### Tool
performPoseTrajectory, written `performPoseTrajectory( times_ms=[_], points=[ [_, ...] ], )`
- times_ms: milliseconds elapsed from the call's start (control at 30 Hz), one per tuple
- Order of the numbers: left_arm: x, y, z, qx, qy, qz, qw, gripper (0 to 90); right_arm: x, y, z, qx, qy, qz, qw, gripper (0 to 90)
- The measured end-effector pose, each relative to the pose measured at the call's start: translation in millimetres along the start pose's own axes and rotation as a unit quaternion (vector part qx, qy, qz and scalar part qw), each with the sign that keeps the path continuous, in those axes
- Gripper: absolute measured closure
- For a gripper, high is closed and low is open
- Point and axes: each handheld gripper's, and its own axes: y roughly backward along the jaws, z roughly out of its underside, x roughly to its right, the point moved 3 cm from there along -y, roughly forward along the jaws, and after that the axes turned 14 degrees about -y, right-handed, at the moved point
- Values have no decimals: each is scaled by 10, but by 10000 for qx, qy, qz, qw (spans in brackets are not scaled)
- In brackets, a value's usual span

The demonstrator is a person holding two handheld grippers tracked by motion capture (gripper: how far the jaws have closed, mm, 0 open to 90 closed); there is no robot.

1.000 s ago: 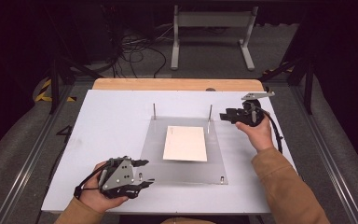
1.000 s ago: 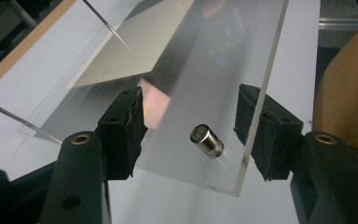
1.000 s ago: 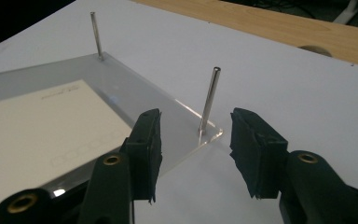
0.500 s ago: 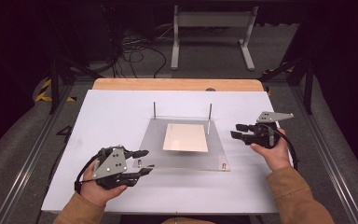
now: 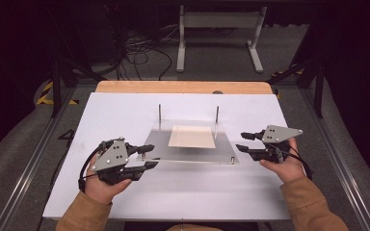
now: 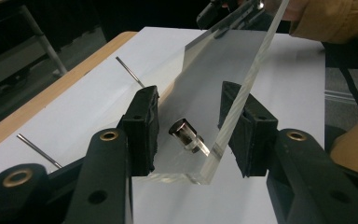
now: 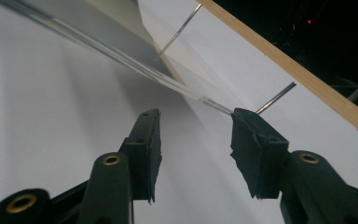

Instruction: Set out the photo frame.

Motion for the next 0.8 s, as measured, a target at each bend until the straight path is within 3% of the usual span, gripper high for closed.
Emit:
performPoseTrajectory(
  times_ms=[67, 233, 433, 533, 600, 800],
  points=[
    [-14, -1, -14, -8, 28, -2, 10000, 563, -75, -12, -16, 56, 401, 53, 9992, 476],
    [-46, -2, -35, 2, 41, -6, 10000, 564, -267, -58, -121, 323, 945, -136, 9949, 442],
    [-57, -1, -38, -1, 59, 13, 10000, 563, -388, -88, -247, 586, 1148, -219, 9914, 548],
    [-57, -2, -34, 4, 62, 36, 10000, 564, -433, -92, -279, 667, 1325, -183, 9888, 643],
    [-53, -4, -34, 26, 77, 17, 10000, 564, -455, -87, -292, 646, 1321, -187, 9890, 701],
    [-43, -2, -30, 11, 58, 8, 10000, 566, -482, -84, -298, 597, 1337, -168, 9891, 717]
  ],
)
